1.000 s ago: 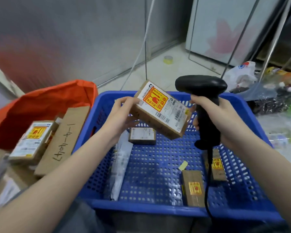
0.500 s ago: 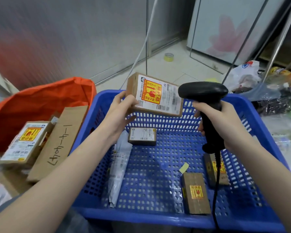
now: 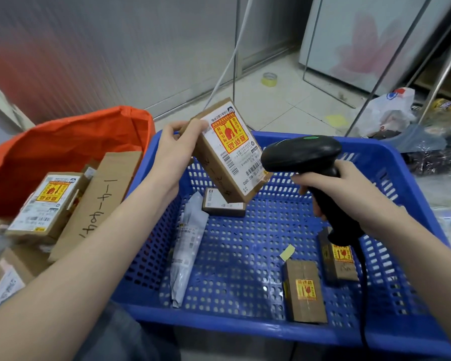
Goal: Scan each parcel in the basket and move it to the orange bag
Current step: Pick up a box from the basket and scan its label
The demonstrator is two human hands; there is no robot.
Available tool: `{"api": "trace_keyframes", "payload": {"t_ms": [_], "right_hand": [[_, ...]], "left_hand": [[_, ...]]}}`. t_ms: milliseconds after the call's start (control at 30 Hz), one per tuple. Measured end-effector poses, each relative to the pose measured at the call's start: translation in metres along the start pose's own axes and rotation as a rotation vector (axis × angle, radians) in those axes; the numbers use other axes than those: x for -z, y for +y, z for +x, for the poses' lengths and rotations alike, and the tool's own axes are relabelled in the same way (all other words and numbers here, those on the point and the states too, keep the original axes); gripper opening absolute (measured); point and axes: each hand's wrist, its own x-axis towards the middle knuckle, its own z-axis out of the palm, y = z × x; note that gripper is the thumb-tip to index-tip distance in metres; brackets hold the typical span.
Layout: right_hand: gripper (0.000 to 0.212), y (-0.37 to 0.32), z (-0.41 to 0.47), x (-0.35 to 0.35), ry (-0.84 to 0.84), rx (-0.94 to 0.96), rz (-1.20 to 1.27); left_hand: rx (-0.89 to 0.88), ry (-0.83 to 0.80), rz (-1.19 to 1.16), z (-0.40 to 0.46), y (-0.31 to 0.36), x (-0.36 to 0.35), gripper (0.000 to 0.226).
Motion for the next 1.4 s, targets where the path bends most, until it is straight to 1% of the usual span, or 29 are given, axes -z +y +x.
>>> {"api": "trace_keyframes", "payload": {"t_ms": [167,300,467,667,833,967,1033,1200,1400], "right_hand": [[0.019,0.0,0.0012,-0.0013,-0.007,-0.012,-0.031],[0.018,-0.0011,0.0018,-0.0014,-0.002,-0.007,-0.041],[0.017,-0.0035,0.0009,-0.0022,-0.014,-0.002,-0.047],[0.017,-0.0057,-0.0012,0.0002,-0.006,0.009,-0.032],[0.017,-0.0056,-0.0009,0.003,0.0,0.009,-0.039],[0.017,-0.0051,-0.0007,0.0036,-0.005,0.015,-0.047],[0.017,-0.0054,-0.0007,0.0035,-0.001,0.017,-0.051],[0.018,-0.0058,-0.0002,-0.0001,-0.009,0.016,-0.062],[0.018,-0.0065,0.0,-0.0034,-0.022,0.018,-0.059]], "left_hand": [[0.021,0.024,0.01,0.0015,0.0015,0.0035,0.027],[0.026,0.022,0.017,0.0024,0.004,0.0056,0.021],[0.027,0.035,0.017,0.0022,0.005,0.0069,0.024],[0.016,0.052,0.025,0.0041,0.0051,0.0086,0.018],[0.014,0.065,0.019,0.0041,0.0047,0.0092,0.026],[0.014,0.069,0.026,0.005,0.0035,0.0097,0.026],[0.013,0.068,0.034,0.0056,0.0027,0.0095,0.026],[0.045,0.043,0.027,0.0085,0.0,0.0091,0.033],[0.077,0.008,0.018,0.0081,-0.0006,0.0064,0.031]]}}
